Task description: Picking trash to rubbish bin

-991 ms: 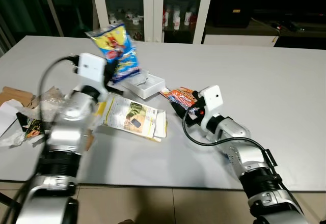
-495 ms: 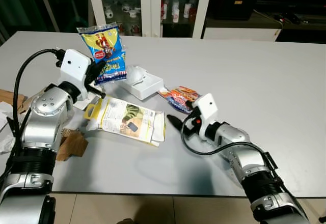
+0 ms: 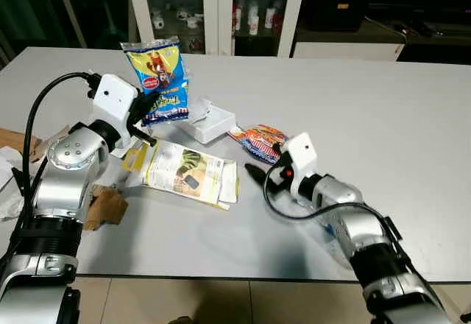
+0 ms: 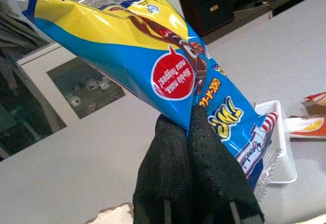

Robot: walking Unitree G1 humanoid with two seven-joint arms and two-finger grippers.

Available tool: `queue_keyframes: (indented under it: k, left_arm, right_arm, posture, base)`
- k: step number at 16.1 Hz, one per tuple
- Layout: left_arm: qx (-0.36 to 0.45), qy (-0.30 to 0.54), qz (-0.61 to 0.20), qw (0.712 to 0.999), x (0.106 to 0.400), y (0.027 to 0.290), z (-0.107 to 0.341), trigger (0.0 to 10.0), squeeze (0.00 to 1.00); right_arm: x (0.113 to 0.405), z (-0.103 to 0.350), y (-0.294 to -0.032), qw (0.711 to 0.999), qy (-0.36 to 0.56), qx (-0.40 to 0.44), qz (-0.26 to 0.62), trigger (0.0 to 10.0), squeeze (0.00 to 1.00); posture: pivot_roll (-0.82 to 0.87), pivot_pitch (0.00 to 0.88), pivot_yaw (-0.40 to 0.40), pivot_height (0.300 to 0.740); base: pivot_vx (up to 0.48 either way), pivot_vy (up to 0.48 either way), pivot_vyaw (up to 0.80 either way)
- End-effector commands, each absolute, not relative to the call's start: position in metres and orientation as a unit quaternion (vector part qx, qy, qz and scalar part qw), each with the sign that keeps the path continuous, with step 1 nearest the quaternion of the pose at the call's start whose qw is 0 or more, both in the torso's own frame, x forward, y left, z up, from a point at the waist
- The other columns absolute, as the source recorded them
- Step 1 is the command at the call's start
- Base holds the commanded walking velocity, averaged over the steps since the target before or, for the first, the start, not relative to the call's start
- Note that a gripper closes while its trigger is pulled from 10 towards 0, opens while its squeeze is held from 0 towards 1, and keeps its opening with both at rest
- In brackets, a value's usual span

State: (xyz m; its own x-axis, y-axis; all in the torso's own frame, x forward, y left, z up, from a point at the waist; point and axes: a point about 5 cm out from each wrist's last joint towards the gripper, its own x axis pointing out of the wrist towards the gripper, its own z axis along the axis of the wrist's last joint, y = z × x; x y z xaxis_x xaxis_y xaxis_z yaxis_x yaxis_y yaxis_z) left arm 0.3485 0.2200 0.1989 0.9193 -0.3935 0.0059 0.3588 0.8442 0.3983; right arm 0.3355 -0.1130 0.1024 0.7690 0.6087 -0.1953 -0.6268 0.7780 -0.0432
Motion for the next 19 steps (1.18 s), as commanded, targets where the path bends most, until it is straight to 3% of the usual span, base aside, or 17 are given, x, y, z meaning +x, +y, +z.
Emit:
queue_keyframes:
  k: [1,2,3,4,19]
  left_arm:
    - [0.204,-0.046,-0.219,0.953,0.348,0.211,0.201,10.0,0.00]
    - [0.207,-0.042,-0.231,0.950,0.347,0.207,0.199,10.0,0.00]
    - [0.208,-0.041,-0.233,0.949,0.347,0.206,0.199,10.0,0.00]
    - [0.207,-0.041,-0.234,0.949,0.346,0.206,0.199,10.0,0.00]
    - [0.214,-0.038,-0.250,0.943,0.330,0.200,0.203,10.0,0.00]
  right_arm:
    - [0.340,0.106,-0.118,0.943,0.080,-0.064,0.317,10.0,1.00]
    - [0.344,0.108,-0.117,0.942,0.077,-0.076,0.318,10.0,1.00]
    - [0.347,0.111,-0.118,0.943,0.072,-0.089,0.313,10.0,0.83]
    - [0.348,0.113,-0.117,0.942,0.069,-0.097,0.314,10.0,0.00]
    - [0.354,0.111,-0.108,0.923,0.052,-0.145,0.352,10.0,0.00]
  posture:
    - [0.07,0.046,-0.004,0.740]
    - [0.07,0.049,-0.002,0.740]
    - [0.07,0.052,-0.003,0.740]
    - [0.08,0.053,-0.003,0.740]
    - [0.12,0.106,0.007,0.740]
  base:
    - [0.000,0.000,0.00]
    - [0.000,0.000,0.00]
    - [0.000,0.000,0.00]
    - [0.000,0.000,0.00]
    - [0.000,0.000,0.00]
